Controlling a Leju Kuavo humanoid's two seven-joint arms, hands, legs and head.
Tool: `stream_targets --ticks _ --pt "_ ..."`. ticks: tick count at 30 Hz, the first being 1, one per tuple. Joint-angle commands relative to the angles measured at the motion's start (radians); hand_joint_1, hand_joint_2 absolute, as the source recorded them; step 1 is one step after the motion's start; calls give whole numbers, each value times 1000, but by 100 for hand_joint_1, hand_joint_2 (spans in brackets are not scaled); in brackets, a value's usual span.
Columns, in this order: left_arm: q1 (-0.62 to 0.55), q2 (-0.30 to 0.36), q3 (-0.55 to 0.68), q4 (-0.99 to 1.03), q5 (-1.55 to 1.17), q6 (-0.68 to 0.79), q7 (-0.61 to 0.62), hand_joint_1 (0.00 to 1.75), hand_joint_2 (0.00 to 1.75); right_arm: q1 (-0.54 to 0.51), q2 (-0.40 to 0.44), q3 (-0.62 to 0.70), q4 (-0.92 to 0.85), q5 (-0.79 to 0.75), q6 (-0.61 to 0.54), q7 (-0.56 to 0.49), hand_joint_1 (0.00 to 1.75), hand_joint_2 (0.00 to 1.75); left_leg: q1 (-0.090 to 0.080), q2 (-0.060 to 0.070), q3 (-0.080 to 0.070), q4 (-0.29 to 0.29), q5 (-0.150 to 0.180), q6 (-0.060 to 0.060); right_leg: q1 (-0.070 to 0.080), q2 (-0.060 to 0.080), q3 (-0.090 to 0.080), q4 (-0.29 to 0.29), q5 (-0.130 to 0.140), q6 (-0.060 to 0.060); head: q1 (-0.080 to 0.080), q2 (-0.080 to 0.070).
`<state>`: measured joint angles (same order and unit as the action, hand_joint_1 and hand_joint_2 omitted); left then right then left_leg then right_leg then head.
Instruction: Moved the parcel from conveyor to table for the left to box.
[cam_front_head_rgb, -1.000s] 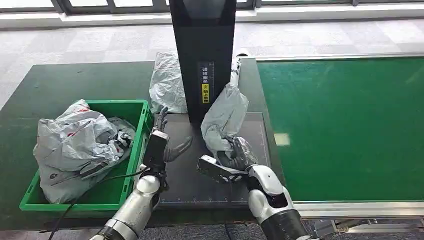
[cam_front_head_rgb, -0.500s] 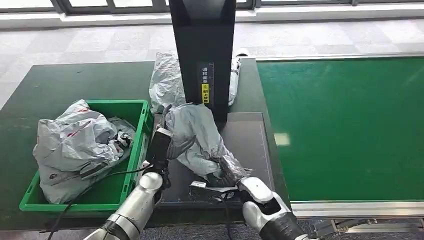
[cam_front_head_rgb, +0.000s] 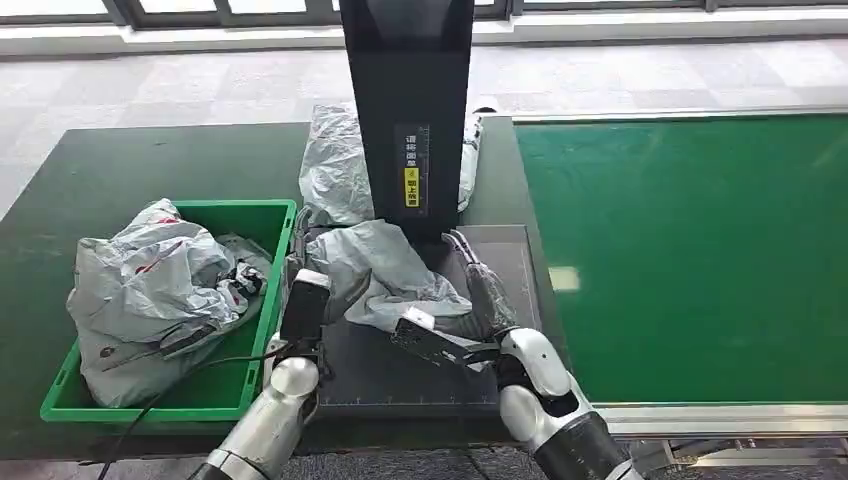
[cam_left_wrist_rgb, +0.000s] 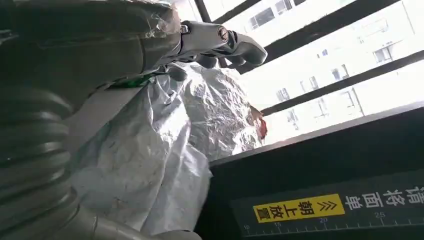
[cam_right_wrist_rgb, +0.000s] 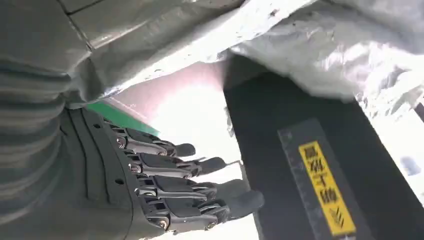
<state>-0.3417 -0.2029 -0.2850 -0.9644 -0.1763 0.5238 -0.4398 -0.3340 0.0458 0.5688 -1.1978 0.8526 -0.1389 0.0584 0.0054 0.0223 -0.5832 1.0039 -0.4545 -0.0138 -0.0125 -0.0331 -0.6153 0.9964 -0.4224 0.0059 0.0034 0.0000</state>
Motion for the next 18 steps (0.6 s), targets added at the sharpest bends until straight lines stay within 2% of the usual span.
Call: stream_targets --ticks 1,2,3,4,8,12,15,16,18 --pt "-11 26 -24 9 -3 0 3 0 175 11 14 -72 -38 3 4 -7 0 175 0 0 1 -1 0 0 0 2 1 0 0 0 0 0" --pt "-11 26 -24 9 -3 0 3 0 175 11 14 -72 -38 3 4 -7 0 175 0 0 2 -1 0 0 0 3 2 -1 0 -1 0 0" --pt "-31 30 -56 65 -91 36 55 0 175 43 70 -177 -56 -71 -211 -127 0 175 1 -1 2 -1 0 0 0 2 1 -1 0 -1 0 0" --pt "-48 24 -69 115 -150 86 65 0 175 51 78 -208 -77 -91 -261 -162 0 175 1 -1 3 -1 0 0 0 3 2 -1 0 -1 0 0" --pt "-132 -7 -93 349 -297 157 90 0 175 68 122 -328 -82 -266 -361 -335 0 175 0 -6 3 -2 0 0 0 -1 4 -1 -1 -1 0 0" --pt "-170 5 -162 447 -481 170 164 0 175 56 147 -379 -72 -384 -402 -436 0 175 0 -4 4 -2 1 0 0 1 4 -2 0 -1 0 0" --pt "-188 13 -209 507 -572 25 198 0 175 39 157 -407 -61 -446 -422 -489 0 175 1 -4 4 -2 0 0 0 3 4 -2 0 -1 0 0" --pt "-205 24 -278 557 -641 -175 242 0 175 26 160 -415 -41 -454 -410 -492 0 175 0 -2 2 -1 0 0 0 2 2 -1 0 0 0 0" --pt "-207 26 -299 595 -690 -294 257 0 175 6 167 -432 -4 -458 -389 -508 0 175 1 -2 4 -2 0 0 0 3 3 -2 0 -1 0 0"
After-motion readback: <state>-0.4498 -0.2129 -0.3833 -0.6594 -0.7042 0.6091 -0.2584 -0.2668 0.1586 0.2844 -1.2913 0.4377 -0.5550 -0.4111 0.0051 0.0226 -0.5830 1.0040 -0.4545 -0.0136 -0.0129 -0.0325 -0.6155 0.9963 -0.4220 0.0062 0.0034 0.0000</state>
